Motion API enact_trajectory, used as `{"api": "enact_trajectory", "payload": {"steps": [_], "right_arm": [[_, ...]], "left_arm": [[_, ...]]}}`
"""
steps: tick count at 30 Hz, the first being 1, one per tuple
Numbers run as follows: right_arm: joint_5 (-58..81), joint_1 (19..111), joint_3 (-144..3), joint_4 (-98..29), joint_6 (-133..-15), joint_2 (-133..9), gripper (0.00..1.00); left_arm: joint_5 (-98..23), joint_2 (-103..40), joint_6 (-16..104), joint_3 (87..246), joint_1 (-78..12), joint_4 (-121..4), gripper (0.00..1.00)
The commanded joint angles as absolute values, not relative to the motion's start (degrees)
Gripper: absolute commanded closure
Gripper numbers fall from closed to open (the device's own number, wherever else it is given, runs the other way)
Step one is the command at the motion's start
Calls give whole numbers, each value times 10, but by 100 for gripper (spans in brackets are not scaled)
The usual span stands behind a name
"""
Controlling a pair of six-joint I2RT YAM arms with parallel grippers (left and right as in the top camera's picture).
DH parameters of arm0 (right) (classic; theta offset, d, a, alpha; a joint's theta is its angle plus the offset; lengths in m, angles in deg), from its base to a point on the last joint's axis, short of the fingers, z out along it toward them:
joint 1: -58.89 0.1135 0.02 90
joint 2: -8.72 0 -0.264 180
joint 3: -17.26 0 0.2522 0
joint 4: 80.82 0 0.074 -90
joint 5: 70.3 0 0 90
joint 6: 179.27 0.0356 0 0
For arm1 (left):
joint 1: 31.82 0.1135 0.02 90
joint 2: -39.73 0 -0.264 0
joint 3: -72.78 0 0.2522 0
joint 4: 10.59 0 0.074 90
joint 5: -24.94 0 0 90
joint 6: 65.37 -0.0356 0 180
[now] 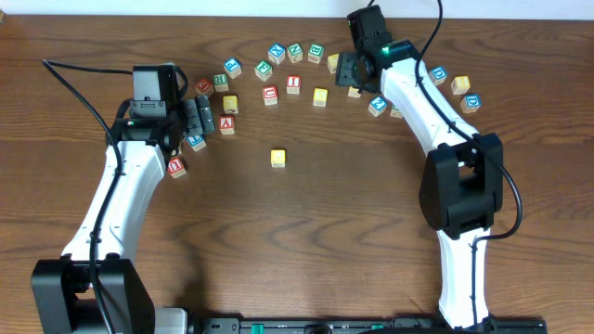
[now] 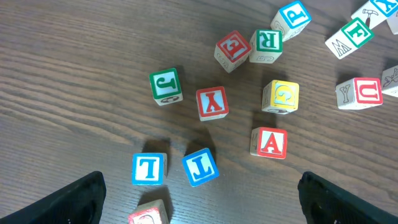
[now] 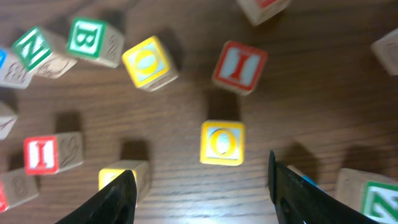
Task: Spell out CORL
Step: 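Move the right gripper to the yellow O block and grasp it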
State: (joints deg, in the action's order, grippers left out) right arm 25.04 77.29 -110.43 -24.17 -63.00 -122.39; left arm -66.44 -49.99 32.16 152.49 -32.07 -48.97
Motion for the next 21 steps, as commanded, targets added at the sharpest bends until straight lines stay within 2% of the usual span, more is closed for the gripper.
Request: {"api": "enact_trajectory", "payload": {"steps": [1, 21], "right_arm": [[292, 771, -1109, -245, -618, -1235, 37], [293, 773, -1109, -283, -606, -1308, 42]], "left_arm": [[-659, -506, 326, 1539, -318, -490, 2], [-659, -506, 326, 1539, -318, -490, 2]]}}
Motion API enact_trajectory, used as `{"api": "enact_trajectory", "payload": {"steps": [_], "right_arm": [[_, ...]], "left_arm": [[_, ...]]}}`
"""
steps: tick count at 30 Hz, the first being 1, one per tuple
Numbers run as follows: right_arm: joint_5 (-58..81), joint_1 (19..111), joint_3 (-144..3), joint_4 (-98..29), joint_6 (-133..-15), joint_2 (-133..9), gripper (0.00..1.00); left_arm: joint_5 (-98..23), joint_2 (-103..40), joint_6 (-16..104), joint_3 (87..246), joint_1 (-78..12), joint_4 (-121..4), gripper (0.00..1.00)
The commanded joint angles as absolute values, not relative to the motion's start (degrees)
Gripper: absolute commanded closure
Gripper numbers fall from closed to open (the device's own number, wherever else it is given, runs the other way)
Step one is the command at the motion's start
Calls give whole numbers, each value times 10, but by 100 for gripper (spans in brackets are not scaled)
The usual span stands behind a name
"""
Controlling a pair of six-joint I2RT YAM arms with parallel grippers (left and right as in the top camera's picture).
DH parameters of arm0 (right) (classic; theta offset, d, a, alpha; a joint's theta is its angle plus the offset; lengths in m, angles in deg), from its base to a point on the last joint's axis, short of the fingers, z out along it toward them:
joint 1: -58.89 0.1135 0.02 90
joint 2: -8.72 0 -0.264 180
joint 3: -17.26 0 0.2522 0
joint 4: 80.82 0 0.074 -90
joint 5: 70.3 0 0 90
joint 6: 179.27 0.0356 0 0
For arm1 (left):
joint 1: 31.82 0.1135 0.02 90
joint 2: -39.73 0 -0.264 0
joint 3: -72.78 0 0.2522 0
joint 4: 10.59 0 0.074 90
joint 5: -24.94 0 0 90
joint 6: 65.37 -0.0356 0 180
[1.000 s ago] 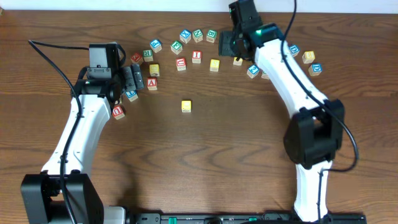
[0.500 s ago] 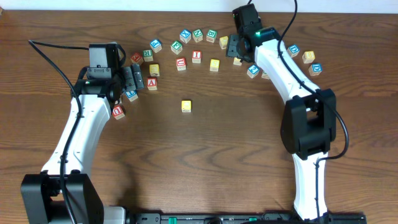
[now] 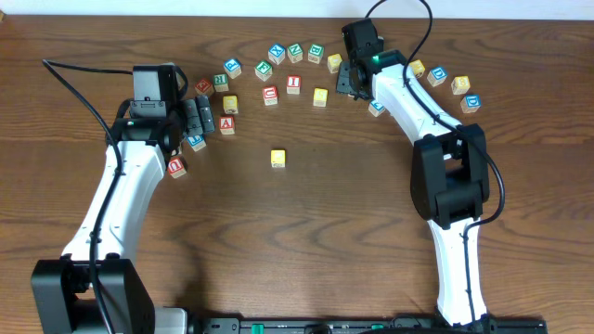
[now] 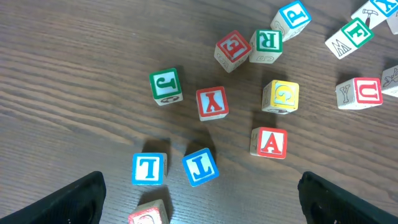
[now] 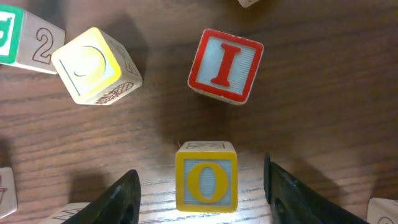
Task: Spell out CORL
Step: 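Move the right gripper to the yellow O block and grasp it, then carry the O block and set it right of the C block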
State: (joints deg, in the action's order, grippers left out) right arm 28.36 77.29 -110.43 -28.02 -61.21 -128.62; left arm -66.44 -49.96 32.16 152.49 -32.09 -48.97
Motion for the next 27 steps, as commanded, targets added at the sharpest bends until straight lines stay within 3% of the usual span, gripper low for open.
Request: {"api": "enact_trajectory", "payload": {"steps": [1, 15, 27], "right_arm": [[293, 773, -1109, -283, -606, -1309, 43], [312, 773, -1107, -288, -606, -1311, 67], [311, 777, -1107, -287, -606, -1311, 74]], "left_arm": [[-659, -506, 326, 1539, -318, -490, 2], [-659, -506, 326, 1539, -318, -489, 2], [-659, -506, 326, 1539, -318, -489, 2]]}}
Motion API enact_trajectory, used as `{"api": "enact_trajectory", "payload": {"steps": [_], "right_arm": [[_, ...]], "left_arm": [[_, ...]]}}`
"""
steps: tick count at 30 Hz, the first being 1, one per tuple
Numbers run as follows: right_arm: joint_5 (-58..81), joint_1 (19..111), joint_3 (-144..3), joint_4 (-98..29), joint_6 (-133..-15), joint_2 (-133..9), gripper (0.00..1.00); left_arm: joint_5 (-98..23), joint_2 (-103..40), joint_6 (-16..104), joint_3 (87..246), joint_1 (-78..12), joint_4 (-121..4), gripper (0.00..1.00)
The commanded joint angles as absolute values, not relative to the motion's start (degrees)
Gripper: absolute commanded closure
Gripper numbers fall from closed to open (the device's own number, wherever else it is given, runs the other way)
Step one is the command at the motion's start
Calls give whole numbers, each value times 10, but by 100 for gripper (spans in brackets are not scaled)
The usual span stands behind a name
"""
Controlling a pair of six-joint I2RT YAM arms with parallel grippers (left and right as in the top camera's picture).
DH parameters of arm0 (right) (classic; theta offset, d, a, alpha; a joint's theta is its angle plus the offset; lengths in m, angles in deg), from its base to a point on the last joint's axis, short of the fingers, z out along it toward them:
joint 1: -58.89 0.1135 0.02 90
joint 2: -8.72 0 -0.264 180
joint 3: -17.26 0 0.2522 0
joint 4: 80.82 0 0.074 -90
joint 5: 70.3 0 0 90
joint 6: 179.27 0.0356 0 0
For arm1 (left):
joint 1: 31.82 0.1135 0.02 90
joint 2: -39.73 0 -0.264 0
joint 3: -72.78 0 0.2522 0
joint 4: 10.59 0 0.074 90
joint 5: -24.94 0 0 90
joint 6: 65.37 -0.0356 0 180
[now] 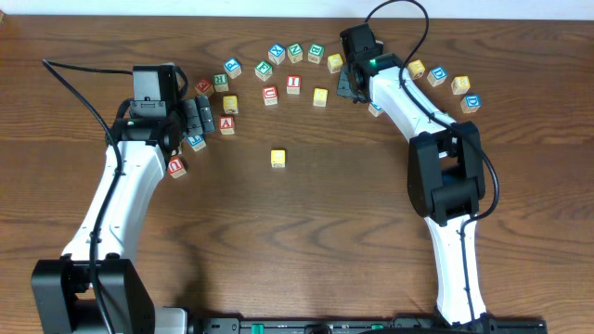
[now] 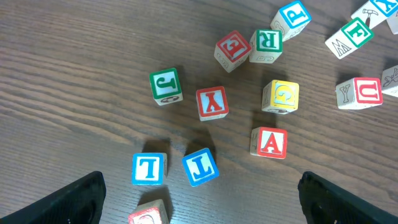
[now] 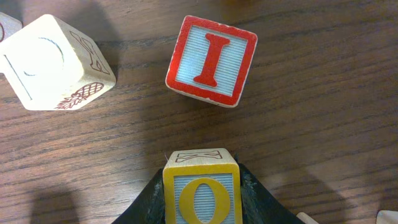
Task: Spell out CORL
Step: 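Carry the O block and set it right of the C block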
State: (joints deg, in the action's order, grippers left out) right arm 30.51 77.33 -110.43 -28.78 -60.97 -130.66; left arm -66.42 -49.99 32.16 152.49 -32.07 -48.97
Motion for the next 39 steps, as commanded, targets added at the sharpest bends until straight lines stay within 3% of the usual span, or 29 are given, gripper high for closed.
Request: {"api": "enact_trajectory", "payload": {"steps": [1, 17, 29, 39], "right_arm": [[308, 777, -1107, -284, -606, -1309, 74], [254, 818, -1108, -186, -623, -1202, 77], [222, 910, -1108, -64, -623, -1222, 77], [264, 960, -1107, -56, -603, -1244, 78]], "left_arm": [[-659, -506, 326, 1539, -318, -489, 2], [-659, -506, 326, 1539, -318, -489, 2], [-659, -506, 326, 1539, -318, -489, 2], [-659, -506, 326, 1539, -318, -489, 2]]}}
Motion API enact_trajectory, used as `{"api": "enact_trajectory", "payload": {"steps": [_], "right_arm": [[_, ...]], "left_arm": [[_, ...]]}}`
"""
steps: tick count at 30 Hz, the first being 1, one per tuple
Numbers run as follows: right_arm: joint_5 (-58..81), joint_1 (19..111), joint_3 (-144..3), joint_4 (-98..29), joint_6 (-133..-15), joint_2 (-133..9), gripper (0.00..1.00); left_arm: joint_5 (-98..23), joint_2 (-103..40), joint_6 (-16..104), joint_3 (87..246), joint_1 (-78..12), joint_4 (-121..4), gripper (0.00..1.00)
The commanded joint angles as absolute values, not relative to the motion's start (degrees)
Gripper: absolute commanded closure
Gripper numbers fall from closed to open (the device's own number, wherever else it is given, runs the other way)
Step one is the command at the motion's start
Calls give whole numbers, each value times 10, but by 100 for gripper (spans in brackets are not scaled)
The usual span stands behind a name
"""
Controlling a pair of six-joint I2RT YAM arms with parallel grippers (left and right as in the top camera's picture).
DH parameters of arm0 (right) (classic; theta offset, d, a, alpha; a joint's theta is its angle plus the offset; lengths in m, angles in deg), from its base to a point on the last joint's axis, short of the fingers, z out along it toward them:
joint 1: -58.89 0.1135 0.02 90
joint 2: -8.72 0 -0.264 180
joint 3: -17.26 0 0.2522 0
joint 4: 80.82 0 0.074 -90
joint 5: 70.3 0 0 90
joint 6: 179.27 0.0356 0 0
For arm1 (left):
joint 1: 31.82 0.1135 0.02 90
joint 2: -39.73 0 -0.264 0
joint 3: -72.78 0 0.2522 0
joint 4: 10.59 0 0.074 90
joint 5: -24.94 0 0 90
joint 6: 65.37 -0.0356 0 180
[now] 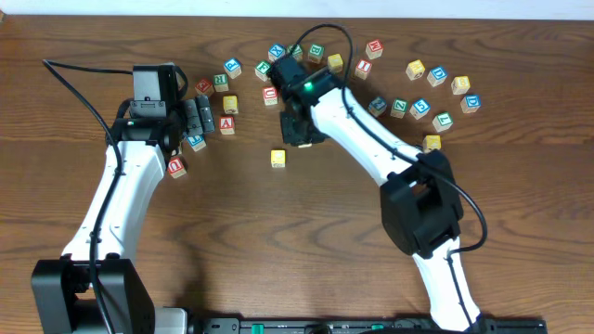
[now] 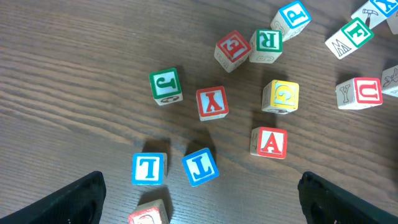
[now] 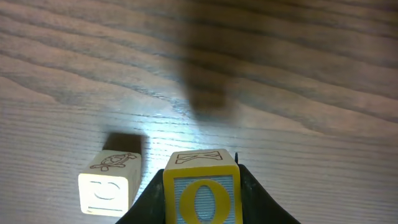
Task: Spell out CORL
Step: 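Carry the O block and set it right of the C block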
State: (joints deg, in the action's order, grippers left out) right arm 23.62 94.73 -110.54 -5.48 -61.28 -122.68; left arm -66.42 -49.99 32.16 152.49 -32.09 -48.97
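Note:
My right gripper [image 3: 202,198] is shut on the yellow O block [image 3: 202,190], its O face toward the camera. A pale yellow C block [image 3: 107,190] lies on the wood just left of the O block, a small gap between them. Overhead, the right gripper [image 1: 299,128] hangs just above and to the right of the C block [image 1: 277,159] at mid-table. A green R block [image 2: 267,40] and a blue L block [image 2: 200,166] lie under my left gripper [image 2: 200,198], which is open and empty. The left gripper [image 1: 197,119] hovers over the left cluster.
An arc of letter blocks [image 1: 293,52] runs along the table's far side, with more at the right [image 1: 438,76]. In the left cluster lie a red A block [image 2: 269,142], a red Y block [image 2: 212,102], a green J block [image 2: 165,84] and a blue T block [image 2: 149,168].
My right gripper, shut on the O block among the far blocks beside a red I block, now holds it at mid-table next to the C block. The left arm has not moved.
My right gripper was open above the far arc with the O block below it. Then it stood lower, open on either side of the O block. Then it was shut on it. Now the O block is held beside the C block. The left gripper stayed open throughout.

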Motion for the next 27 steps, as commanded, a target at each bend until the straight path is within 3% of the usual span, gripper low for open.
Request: {"api": "enact_trajectory", "payload": {"steps": [1, 27], "right_arm": [[265, 966, -1107, -55, -603, -1253, 78], [270, 980, -1098, -57, -554, -1274, 76]], "left_arm": [[-659, -506, 326, 1539, -318, -489, 2], [-659, -506, 326, 1539, -318, -489, 2]]}}
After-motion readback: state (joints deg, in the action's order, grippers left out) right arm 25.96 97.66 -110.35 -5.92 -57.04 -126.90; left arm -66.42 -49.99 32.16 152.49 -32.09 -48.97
